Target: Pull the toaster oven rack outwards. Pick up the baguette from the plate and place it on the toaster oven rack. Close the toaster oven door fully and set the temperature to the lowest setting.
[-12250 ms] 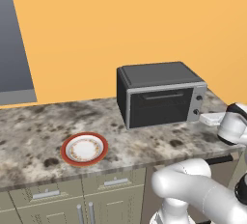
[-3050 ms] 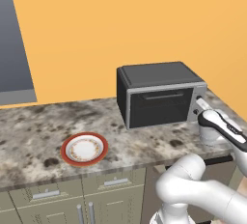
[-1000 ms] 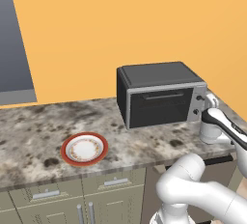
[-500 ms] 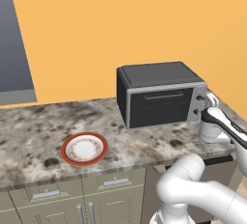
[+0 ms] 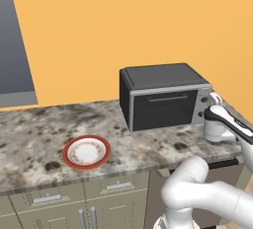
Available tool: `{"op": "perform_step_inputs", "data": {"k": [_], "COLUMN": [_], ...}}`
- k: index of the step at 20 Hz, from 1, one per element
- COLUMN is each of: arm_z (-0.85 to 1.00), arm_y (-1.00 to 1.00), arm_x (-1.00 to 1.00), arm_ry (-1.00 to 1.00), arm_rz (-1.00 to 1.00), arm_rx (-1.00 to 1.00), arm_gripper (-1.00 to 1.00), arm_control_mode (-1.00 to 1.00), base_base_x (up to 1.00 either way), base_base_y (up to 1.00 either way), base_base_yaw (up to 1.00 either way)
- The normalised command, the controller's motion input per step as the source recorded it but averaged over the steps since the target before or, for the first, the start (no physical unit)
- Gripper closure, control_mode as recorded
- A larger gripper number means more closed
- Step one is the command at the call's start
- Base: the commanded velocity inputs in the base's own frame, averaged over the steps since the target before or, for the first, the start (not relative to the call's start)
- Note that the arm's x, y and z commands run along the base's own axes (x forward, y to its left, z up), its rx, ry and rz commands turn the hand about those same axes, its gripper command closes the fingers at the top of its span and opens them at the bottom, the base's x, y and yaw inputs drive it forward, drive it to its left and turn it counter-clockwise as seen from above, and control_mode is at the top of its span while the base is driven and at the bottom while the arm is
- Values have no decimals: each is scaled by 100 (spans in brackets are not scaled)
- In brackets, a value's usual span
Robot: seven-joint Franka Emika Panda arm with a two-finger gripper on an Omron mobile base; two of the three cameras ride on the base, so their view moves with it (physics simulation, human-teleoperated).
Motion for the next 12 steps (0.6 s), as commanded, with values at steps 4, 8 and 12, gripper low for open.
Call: {"op": "perform_step_inputs", "data": {"k": [4,8,12], "arm_z": [0,0,0], "arm_y": [3,2,0], "arm_x": [0,0,0], "arm_ry": [0,0,0], "arm_rz": [0,0,0], "arm_rx": [0,0,0], "arm_gripper": [-100,-100,-100], "arm_control_mode": [-100,-100,-100], "base_base_x": [0,0,0], "base_base_y": [0,0,0], "base_base_yaw": [0,0,0]}}
